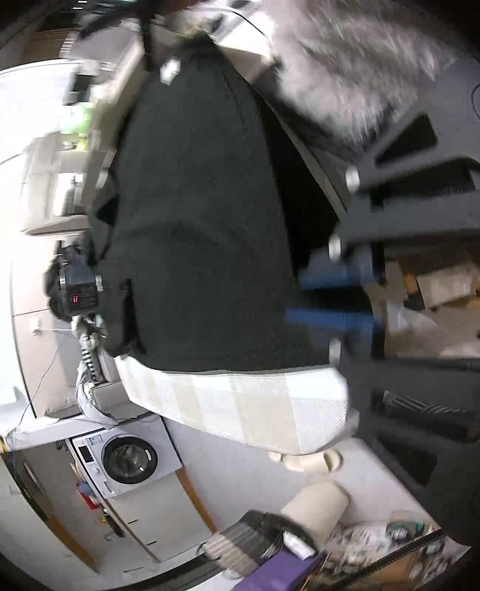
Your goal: Fold small clothes
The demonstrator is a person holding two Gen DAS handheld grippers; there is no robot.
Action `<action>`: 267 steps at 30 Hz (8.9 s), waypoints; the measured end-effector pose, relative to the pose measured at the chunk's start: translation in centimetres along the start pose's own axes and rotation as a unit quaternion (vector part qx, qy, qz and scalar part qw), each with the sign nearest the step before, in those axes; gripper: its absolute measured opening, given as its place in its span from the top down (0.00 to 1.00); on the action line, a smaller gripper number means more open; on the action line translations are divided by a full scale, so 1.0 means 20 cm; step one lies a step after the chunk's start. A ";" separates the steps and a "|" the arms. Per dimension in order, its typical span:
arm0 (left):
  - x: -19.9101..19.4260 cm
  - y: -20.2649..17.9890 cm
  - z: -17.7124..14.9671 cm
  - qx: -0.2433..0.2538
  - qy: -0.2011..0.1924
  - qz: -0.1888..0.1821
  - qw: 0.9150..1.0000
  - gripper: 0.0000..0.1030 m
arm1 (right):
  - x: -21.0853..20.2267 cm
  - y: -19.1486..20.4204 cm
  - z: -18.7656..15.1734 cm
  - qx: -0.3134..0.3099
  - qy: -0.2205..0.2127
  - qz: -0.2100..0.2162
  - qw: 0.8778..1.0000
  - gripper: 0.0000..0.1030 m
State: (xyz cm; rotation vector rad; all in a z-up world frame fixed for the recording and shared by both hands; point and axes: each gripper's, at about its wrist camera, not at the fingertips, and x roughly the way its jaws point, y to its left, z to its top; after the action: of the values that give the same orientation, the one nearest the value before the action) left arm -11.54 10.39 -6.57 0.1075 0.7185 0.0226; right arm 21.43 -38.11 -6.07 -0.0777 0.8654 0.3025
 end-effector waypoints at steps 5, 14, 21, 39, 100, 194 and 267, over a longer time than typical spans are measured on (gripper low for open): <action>-0.06 0.02 -0.04 0.001 -0.005 -0.025 1.000 0.99 | -0.01 -0.04 0.00 0.016 -0.005 0.001 1.000 0.45; -0.06 0.32 -0.16 -0.188 0.004 -0.073 0.980 0.43 | -0.02 -0.09 -0.03 0.024 0.009 -0.003 1.000 0.44; -0.05 0.55 -0.21 -0.300 0.013 -0.091 0.949 0.33 | -0.09 -0.08 -0.05 0.018 0.011 0.013 1.000 0.44; 0.06 0.42 -0.10 -0.248 0.034 -0.113 0.962 0.98 | -0.13 -0.33 -0.26 0.120 0.058 0.039 0.990 0.39; 0.23 0.41 0.00 -0.269 0.093 -0.163 0.945 0.52 | -0.13 -0.49 -0.35 0.139 -0.054 0.261 0.954 0.93; 2.29 1.00 2.00 -0.344 0.069 -0.160 0.923 0.59 | 1.51 -0.34 1.66 0.296 0.026 0.178 0.938 0.57; 1.31 0.77 1.11 -0.325 0.097 -0.033 0.940 0.40 | 0.65 -0.30 0.78 0.212 0.031 0.045 0.976 0.36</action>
State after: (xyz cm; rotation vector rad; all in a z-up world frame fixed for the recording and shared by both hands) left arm 23.09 25.27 -5.47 -0.5595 0.8794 0.2080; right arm 42.58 -37.91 -6.16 0.3511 0.9806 0.1947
